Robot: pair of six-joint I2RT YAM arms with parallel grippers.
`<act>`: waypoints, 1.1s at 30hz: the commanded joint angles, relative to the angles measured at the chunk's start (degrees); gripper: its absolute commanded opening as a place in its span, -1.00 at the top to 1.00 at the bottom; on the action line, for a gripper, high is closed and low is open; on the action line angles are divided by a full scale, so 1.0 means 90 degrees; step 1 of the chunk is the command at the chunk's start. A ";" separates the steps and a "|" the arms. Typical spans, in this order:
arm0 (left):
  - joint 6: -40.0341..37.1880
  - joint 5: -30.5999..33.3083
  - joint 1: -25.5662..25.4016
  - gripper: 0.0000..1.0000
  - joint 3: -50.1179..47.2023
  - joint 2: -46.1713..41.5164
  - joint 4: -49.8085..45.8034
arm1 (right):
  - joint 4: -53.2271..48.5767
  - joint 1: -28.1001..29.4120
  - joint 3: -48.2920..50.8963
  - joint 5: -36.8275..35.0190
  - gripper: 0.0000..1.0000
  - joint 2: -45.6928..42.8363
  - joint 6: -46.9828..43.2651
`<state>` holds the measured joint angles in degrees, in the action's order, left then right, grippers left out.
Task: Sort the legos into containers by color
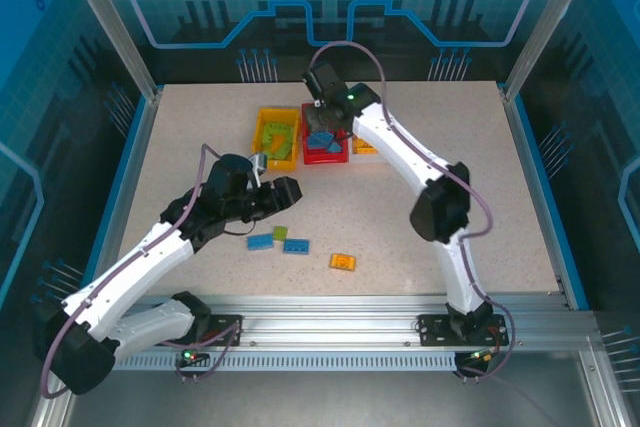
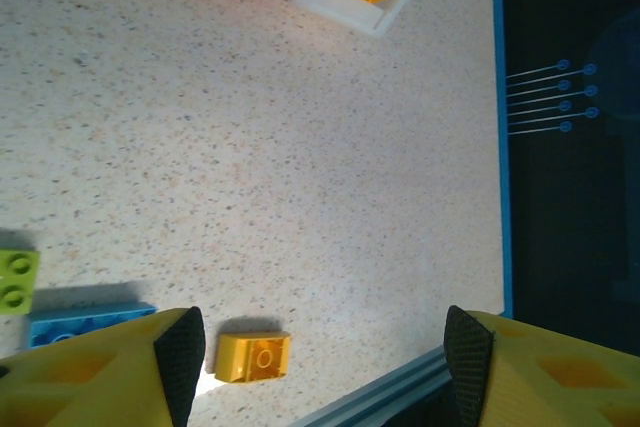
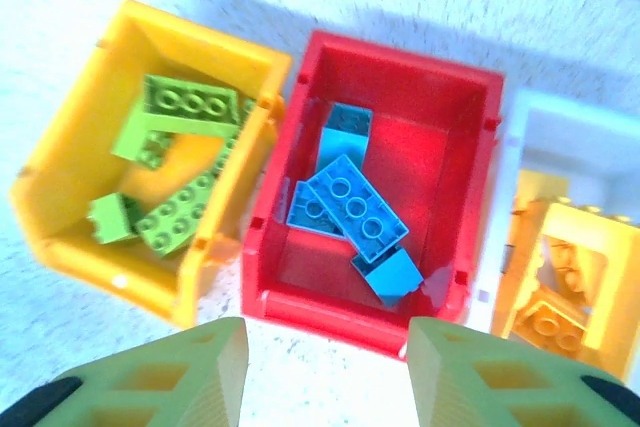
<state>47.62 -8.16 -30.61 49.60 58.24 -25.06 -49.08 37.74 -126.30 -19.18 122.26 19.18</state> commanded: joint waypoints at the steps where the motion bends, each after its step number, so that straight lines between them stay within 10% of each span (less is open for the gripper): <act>1: -0.0215 0.0591 -0.0054 -0.36 0.0119 -0.0228 -0.1026 | 0.1269 0.0298 0.1392 -0.0260 0.04 -0.1463 -0.0467; 11: -0.1371 0.1279 -0.0049 -0.36 0.0436 0.0776 -0.2553 | 0.3177 0.1362 0.6488 0.1536 -0.13 -0.5023 -0.0182; 17: -0.1422 0.1020 -0.0061 -0.40 0.0265 0.1379 -0.2173 | 0.3047 0.2302 0.8024 0.1248 -0.20 -0.5900 0.0662; 33: -0.2673 0.1483 -0.0075 -0.25 0.1456 0.4322 -0.2185 | 0.3442 0.2858 0.8519 0.1194 -0.24 -0.5866 0.1374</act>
<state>25.50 3.75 -30.92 60.99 96.14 -43.24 -19.88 62.72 -48.80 -8.34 69.01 30.13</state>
